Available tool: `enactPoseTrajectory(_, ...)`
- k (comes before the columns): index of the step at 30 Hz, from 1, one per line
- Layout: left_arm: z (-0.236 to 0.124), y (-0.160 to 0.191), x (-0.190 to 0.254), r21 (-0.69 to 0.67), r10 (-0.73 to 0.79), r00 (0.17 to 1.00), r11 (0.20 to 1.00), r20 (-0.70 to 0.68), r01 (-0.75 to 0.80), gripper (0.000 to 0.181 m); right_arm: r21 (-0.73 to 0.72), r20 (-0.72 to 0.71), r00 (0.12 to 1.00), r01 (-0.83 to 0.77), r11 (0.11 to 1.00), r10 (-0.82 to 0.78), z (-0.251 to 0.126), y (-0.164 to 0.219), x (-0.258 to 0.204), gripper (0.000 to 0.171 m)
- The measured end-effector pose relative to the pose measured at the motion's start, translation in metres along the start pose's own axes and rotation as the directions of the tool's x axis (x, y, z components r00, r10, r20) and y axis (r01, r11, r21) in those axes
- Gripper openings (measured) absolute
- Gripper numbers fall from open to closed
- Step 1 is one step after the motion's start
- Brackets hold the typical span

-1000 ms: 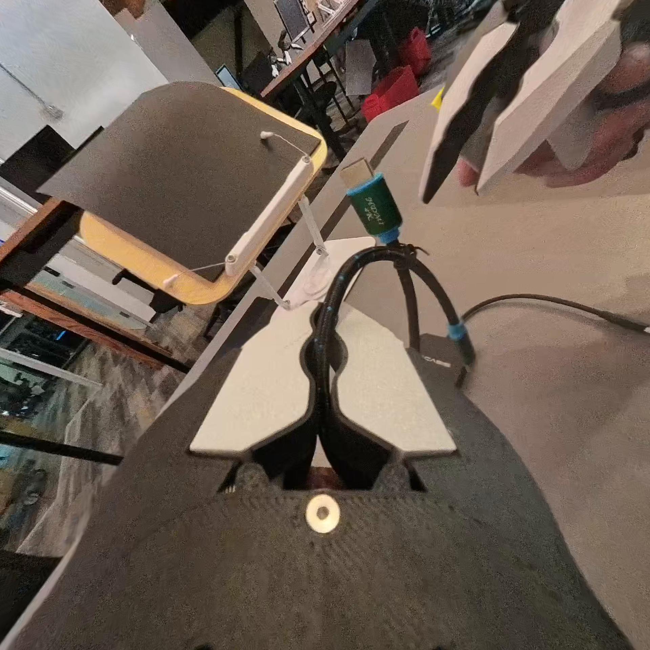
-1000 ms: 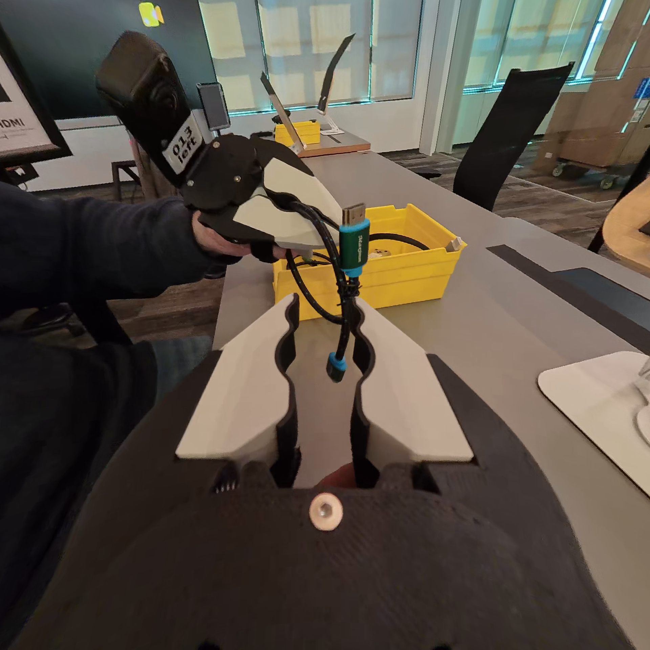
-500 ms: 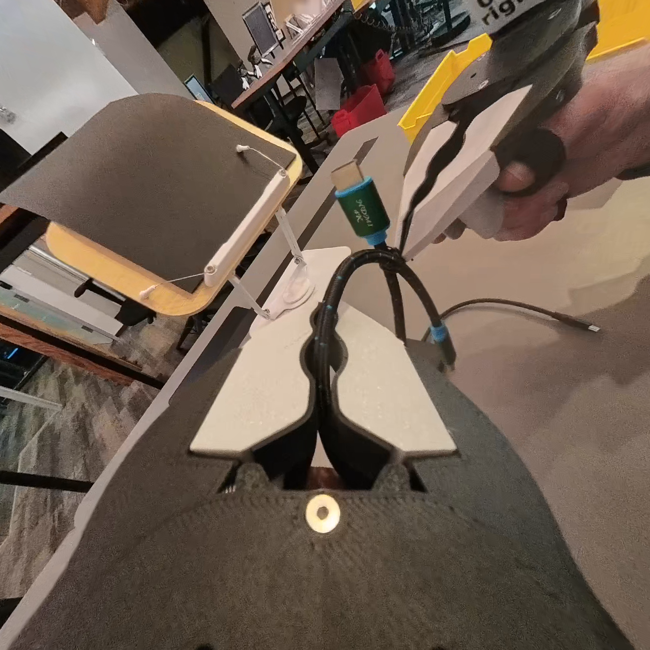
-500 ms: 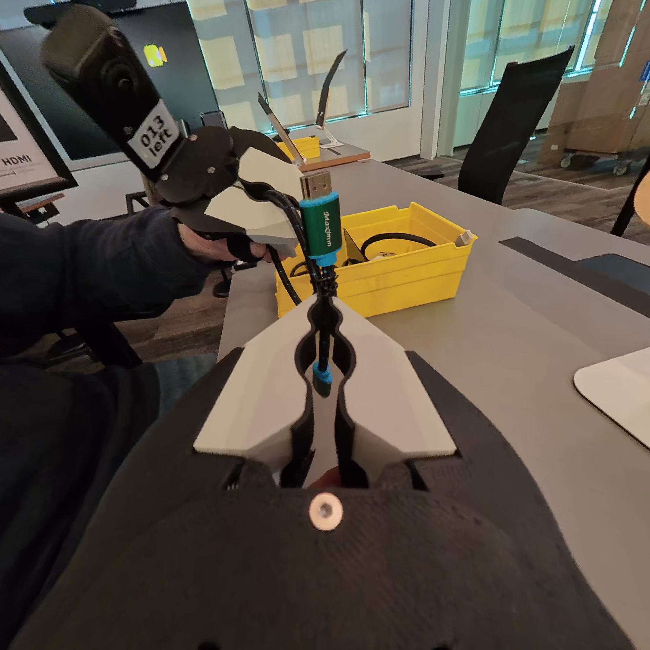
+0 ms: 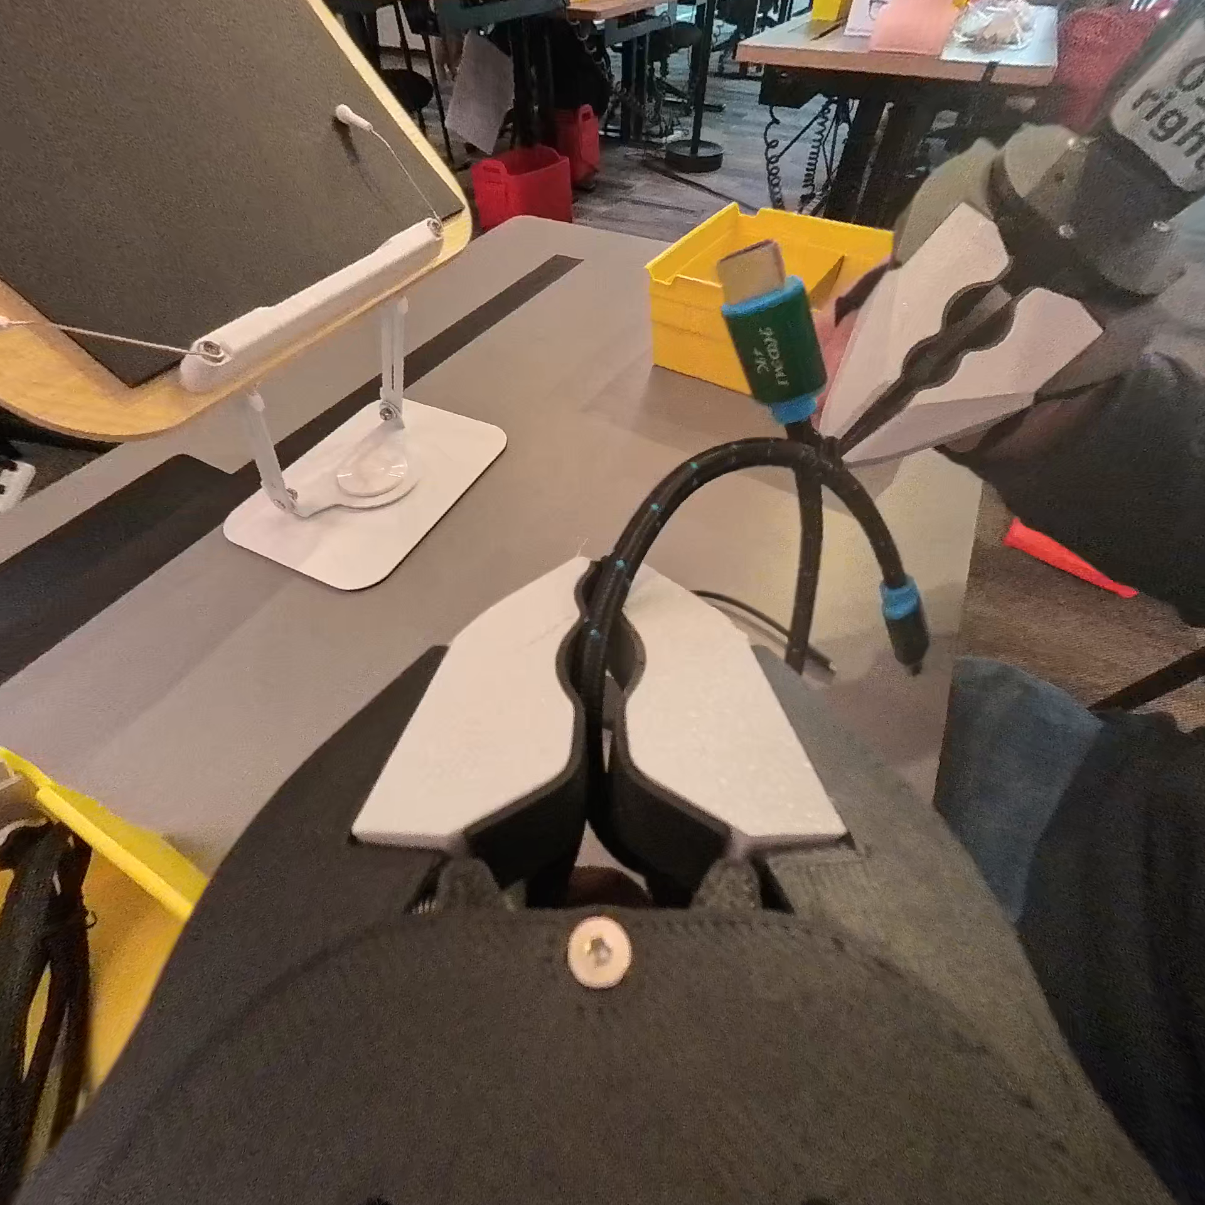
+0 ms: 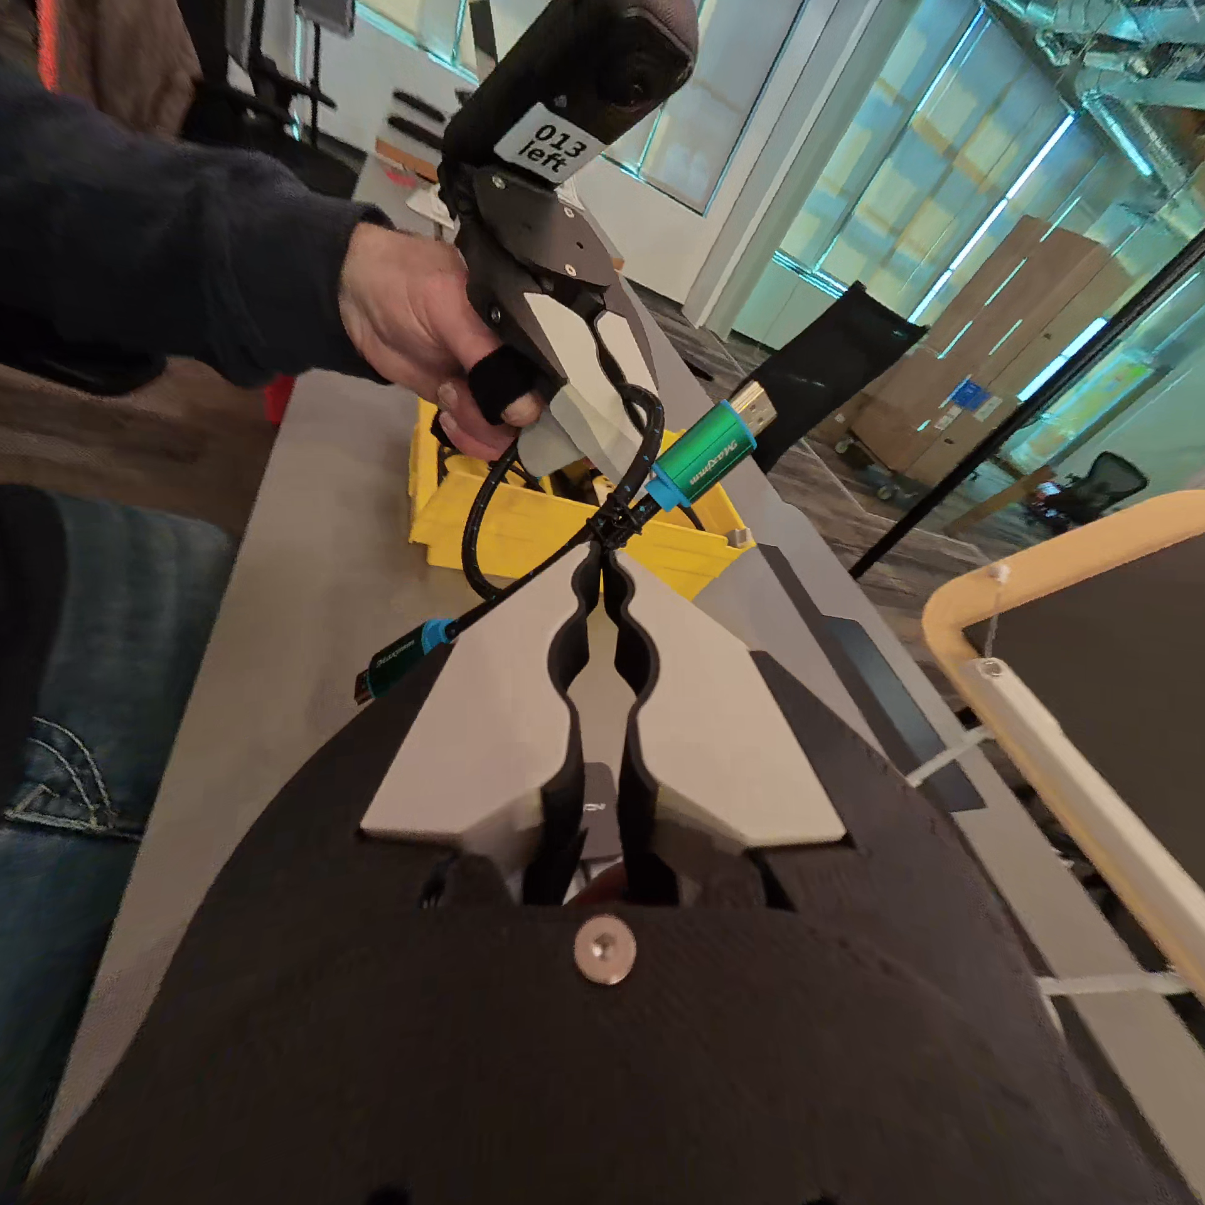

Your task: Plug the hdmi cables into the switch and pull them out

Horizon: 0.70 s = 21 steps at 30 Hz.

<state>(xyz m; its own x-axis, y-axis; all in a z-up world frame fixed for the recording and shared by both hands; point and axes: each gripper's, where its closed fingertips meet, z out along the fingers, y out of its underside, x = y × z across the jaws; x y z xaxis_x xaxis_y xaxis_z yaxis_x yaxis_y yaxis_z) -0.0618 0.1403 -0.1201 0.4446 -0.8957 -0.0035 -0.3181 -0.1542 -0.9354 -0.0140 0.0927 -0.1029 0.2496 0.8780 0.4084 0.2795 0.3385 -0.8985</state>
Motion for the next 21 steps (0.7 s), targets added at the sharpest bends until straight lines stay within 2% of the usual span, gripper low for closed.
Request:
enactPoseTrajectory(4, 0.001, -0.001, 0.007, 0.005, -0.088, 0.992, 0.996, -0.086, 0.089, 0.000, -0.030, -0.044, 0.995, 0.088, 0.996, -0.089, -0.004, -0.006, 0.002, 0.000)
enactPoseTrajectory(8, 0.002, -0.002, 0.002, 0.025, -0.031, 0.998, 0.999, -0.048, 0.032, 0.000, 0.021, -0.041, 0.992, -0.116, 0.993, 0.116, -0.001, -0.005, 0.012, 0.000)
enactPoseTrajectory(10, 0.000, -0.007, -0.002, 0.036, 0.023, 1.000, 0.999, 0.018, -0.023, 0.038, 0.052, -0.043, 0.969, -0.242, 0.969, 0.244, -0.001, 0.001, 0.021, 0.000)
enactPoseTrajectory(12, -0.006, -0.012, -0.011, 0.024, 0.109, 0.985, 0.993, 0.132, -0.113, 0.054, 0.062, -0.051, 0.947, -0.313, 0.948, 0.317, -0.001, 0.008, 0.028, 0.000)
enactPoseTrajectory(14, -0.011, -0.022, -0.010, 0.025, 0.219, 0.949, 0.973, 0.229, -0.230, 0.057, 0.081, -0.051, 0.922, -0.380, 0.921, 0.385, -0.001, 0.012, 0.033, 0.000)
enactPoseTrajectory(16, -0.013, -0.035, -0.002, 0.027, 0.358, 0.860, 0.919, 0.365, -0.394, 0.063, 0.106, -0.048, 0.888, -0.451, 0.886, 0.457, 0.000, 0.014, 0.038, 0.000)
enactPoseTrajectory(18, -0.016, -0.048, 0.014, -0.001, 0.495, 0.684, 0.810, 0.536, -0.586, 0.057, 0.135, -0.037, 0.852, -0.514, 0.847, 0.523, 0.001, 0.015, 0.041, 0.000)
enactPoseTrajectory(20, 0.001, -0.042, 0.044, -0.103, 0.666, 0.498, 0.649, 0.555, -0.754, 0.050, 0.168, 0.007, 0.812, -0.576, 0.800, 0.583, 0.003, 0.012, 0.039, 0.000)
enactPoseTrajectory(21, 0.012, -0.035, 0.051, -0.168, 0.719, 0.435, 0.600, 0.542, -0.783, 0.054, 0.183, 0.033, 0.787, -0.611, 0.770, 0.616, 0.004, 0.010, 0.039, 0.000)
